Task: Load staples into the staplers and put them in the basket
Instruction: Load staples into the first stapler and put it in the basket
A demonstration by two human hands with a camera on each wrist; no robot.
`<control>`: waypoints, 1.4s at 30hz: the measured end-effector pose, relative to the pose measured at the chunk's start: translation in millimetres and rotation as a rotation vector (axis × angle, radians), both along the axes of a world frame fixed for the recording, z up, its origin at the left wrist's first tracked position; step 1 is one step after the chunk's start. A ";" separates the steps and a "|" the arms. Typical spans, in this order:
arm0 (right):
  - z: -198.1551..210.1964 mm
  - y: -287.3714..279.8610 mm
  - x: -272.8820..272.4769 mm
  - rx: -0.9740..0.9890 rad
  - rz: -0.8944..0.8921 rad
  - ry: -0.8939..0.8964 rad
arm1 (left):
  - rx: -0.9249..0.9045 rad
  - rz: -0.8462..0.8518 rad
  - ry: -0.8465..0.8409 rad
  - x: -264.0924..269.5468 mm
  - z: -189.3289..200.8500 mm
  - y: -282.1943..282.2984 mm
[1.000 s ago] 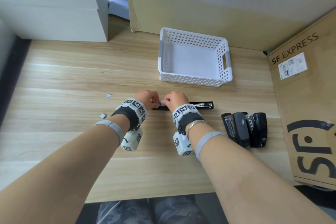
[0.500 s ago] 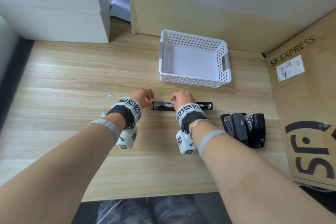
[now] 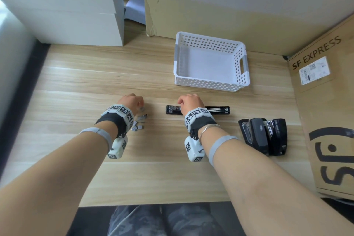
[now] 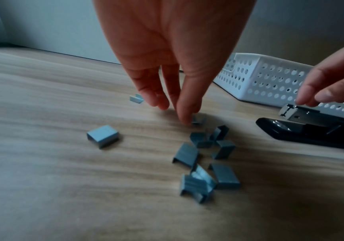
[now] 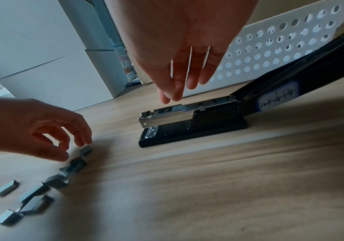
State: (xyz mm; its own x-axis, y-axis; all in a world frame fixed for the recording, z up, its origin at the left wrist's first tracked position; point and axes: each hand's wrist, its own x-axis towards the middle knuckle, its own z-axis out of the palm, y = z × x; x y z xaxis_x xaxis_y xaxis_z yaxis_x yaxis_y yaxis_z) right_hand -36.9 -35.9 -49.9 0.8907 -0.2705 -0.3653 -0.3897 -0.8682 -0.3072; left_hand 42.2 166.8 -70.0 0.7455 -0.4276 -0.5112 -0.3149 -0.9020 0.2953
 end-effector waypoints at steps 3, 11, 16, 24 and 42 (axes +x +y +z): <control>-1.9 -1.6 -1.2 0.001 0.008 0.002 | -0.027 0.007 0.000 -1.7 -3.7 -8.5; -2.1 -7.3 -2.5 0.038 0.000 -0.021 | -0.114 0.038 0.027 -0.8 -3.4 -25.0; 4.9 -1.8 3.4 0.126 0.061 -0.031 | -0.426 0.082 0.101 -3.1 10.3 -53.8; 11.3 -7.3 6.9 0.346 -0.132 -0.041 | -0.644 0.202 0.136 -5.0 12.0 -78.3; 8.6 -8.7 5.4 0.261 -0.089 -0.047 | -0.417 0.141 0.094 -14.0 13.8 -81.3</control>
State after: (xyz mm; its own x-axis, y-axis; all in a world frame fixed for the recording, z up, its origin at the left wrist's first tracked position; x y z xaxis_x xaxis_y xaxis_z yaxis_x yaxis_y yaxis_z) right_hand -31.4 -44.6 -41.3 0.8852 -0.2506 -0.3920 -0.4411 -0.7203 -0.5354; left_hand 28.2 85.6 -56.2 0.7700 -0.5092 -0.3845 -0.1524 -0.7318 0.6642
